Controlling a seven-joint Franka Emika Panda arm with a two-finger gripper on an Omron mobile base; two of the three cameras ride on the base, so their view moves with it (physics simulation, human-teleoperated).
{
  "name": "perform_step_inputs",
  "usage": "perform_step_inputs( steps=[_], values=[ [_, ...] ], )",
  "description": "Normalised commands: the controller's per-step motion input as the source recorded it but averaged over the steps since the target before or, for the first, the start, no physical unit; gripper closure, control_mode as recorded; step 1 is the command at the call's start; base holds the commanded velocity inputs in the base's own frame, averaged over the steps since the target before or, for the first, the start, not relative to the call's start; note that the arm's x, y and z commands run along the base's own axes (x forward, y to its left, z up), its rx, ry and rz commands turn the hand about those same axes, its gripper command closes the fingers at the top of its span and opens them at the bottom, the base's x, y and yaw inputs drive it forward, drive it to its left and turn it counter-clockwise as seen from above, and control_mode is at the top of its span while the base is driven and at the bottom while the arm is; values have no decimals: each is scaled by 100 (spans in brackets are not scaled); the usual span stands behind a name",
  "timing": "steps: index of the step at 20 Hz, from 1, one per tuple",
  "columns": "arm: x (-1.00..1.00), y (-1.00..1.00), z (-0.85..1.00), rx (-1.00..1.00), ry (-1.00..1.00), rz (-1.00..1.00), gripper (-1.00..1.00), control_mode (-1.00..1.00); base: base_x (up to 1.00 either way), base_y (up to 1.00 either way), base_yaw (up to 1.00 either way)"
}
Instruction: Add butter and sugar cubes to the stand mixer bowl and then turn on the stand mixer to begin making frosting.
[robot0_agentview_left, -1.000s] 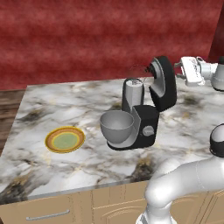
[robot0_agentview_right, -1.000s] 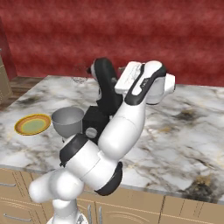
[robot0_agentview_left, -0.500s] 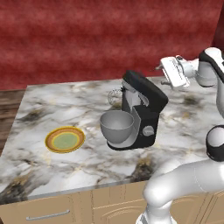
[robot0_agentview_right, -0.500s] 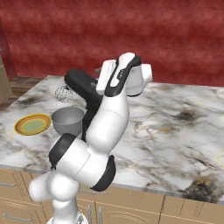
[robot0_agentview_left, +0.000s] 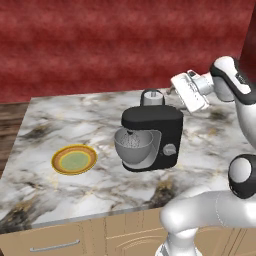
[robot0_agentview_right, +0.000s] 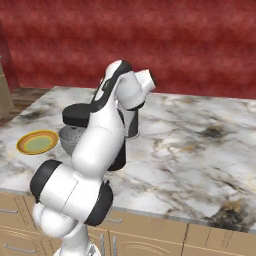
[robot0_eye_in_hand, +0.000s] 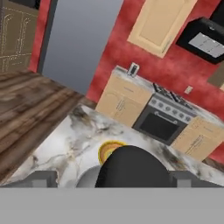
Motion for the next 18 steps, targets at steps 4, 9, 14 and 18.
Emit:
perform_step_inputs(
  steps=[4, 9, 14, 18],
  values=[
    [-94, -8, 9, -12, -24, 0, -100, -100, 0, 0, 0],
    [-100, -23, 30, -4, -29, 0, -100, -100, 0, 0, 0],
    [-83, -5, 19, -2, -25, 6, -100, -100, 0, 0, 0],
    [-31, 0, 2, -4, -24, 23, -100, -100, 0, 0, 0]
  ],
)
